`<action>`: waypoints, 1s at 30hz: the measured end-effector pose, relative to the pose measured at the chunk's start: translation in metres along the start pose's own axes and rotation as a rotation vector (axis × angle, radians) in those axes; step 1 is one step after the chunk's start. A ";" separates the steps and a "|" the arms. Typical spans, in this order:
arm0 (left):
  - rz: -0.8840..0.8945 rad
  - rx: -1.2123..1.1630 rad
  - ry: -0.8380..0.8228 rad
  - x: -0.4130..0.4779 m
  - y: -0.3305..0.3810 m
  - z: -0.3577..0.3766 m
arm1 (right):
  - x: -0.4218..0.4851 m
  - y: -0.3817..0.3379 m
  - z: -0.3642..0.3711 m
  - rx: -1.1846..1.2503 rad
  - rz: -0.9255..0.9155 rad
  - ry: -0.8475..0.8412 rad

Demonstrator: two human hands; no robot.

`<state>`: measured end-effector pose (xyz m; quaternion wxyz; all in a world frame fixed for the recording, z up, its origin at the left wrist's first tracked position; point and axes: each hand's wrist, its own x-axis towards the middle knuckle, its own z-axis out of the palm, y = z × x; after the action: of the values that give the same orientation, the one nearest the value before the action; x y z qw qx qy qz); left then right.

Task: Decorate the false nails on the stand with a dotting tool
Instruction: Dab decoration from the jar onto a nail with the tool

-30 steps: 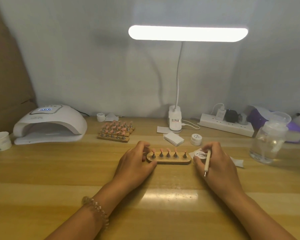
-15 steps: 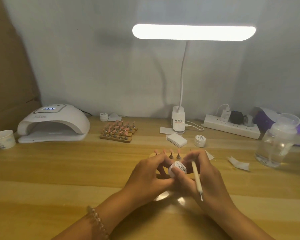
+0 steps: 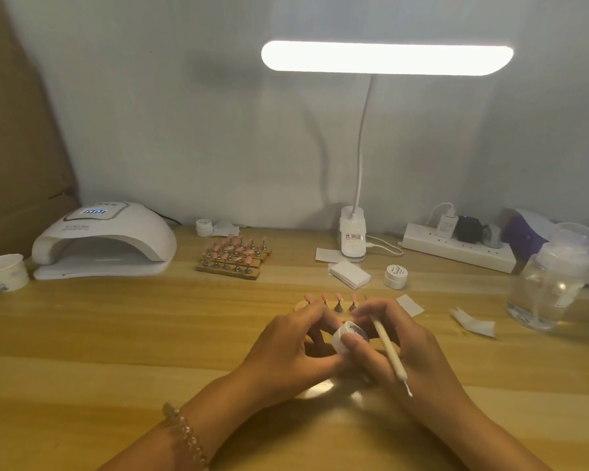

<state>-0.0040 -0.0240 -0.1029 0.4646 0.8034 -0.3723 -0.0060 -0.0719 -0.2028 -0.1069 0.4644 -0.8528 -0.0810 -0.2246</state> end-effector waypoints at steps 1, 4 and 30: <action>0.024 0.065 0.035 -0.001 0.000 0.000 | 0.000 0.000 0.001 -0.039 -0.010 0.002; 0.078 0.280 0.095 -0.003 0.000 -0.001 | 0.000 0.000 0.003 -0.196 -0.066 0.003; -0.011 0.079 -0.087 -0.001 -0.005 -0.005 | 0.007 0.023 -0.028 -0.251 0.161 0.260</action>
<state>-0.0003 -0.0178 -0.1041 0.4159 0.8220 -0.3879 -0.0289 -0.0660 -0.2392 -0.1076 0.3774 -0.8716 0.0768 -0.3032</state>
